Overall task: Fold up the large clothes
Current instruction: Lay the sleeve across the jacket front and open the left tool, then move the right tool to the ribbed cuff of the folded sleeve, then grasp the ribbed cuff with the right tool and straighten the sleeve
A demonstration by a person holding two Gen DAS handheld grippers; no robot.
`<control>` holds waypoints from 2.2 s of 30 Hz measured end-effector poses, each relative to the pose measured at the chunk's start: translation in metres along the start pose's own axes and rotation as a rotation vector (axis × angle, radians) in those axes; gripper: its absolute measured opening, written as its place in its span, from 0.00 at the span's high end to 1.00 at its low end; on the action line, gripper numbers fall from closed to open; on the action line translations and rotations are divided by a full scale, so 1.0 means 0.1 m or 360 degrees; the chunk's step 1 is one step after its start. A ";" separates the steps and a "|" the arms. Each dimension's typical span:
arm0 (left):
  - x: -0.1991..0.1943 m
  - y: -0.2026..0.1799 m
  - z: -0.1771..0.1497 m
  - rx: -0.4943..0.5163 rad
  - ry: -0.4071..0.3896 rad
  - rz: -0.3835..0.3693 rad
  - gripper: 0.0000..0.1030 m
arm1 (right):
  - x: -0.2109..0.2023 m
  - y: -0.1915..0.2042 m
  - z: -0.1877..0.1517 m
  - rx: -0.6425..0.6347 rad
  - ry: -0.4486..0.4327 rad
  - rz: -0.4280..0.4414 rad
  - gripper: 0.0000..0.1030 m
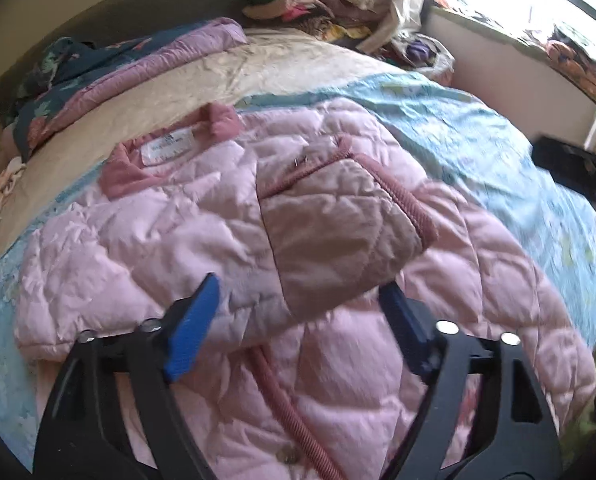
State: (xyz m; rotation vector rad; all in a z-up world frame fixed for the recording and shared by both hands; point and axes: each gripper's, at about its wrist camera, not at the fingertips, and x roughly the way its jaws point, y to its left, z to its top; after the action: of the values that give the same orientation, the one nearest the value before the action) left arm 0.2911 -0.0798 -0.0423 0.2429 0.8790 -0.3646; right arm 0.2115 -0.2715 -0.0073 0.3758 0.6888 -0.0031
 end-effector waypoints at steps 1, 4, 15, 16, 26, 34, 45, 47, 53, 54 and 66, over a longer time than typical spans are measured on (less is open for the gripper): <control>-0.02 0.01 -0.03 -0.0003 0.0006 -0.0013 0.16 | 0.02 0.01 -0.01 0.0000 0.0012 -0.0003 0.04; -0.13 0.18 -0.11 -0.0056 0.0011 -0.0048 0.14 | 0.07 0.06 -0.03 -0.0013 0.0035 0.0004 0.04; -0.46 1.25 -0.15 -0.0405 -0.0088 0.0168 0.09 | 0.51 0.57 -0.28 -0.0102 0.0265 0.0139 0.04; -0.49 1.36 -0.16 -0.0436 -0.0096 0.0183 0.09 | 0.55 0.62 -0.29 -0.0106 0.0281 0.0152 0.04; -0.74 2.01 -0.32 -0.0628 -0.0191 0.0303 0.09 | 1.08 0.85 -0.42 -0.0002 0.0452 0.0232 0.04; -0.76 2.23 -0.33 -0.0700 -0.0231 0.0307 0.09 | 1.22 0.80 -0.45 0.0078 0.0453 0.0263 0.30; -0.78 2.42 -0.24 -0.0789 -0.0259 0.0326 0.09 | 0.77 1.30 0.30 -0.0440 0.0112 0.0370 0.88; -0.76 2.46 -0.20 -0.0815 -0.0268 0.0324 0.09 | 0.62 1.39 0.61 -0.0530 -0.0017 0.0399 0.90; -0.55 2.46 -0.09 -0.0832 -0.0218 0.0299 0.09 | 0.68 1.38 0.88 -0.0649 -0.0084 0.0337 0.90; -0.51 2.44 -0.08 -0.0826 -0.0205 0.0297 0.09 | 0.73 1.35 0.88 -0.0638 -0.0070 0.0330 0.90; -0.03 2.23 -0.08 -0.0762 -0.0050 0.0244 0.09 | 1.23 1.07 0.48 -0.0546 0.0116 0.0182 0.88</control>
State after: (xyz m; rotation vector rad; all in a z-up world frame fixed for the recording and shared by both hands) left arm 0.3744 0.1265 -0.0324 -0.1376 0.8846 -0.0094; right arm 0.3501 -0.1735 -0.0138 0.0854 0.7238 0.2356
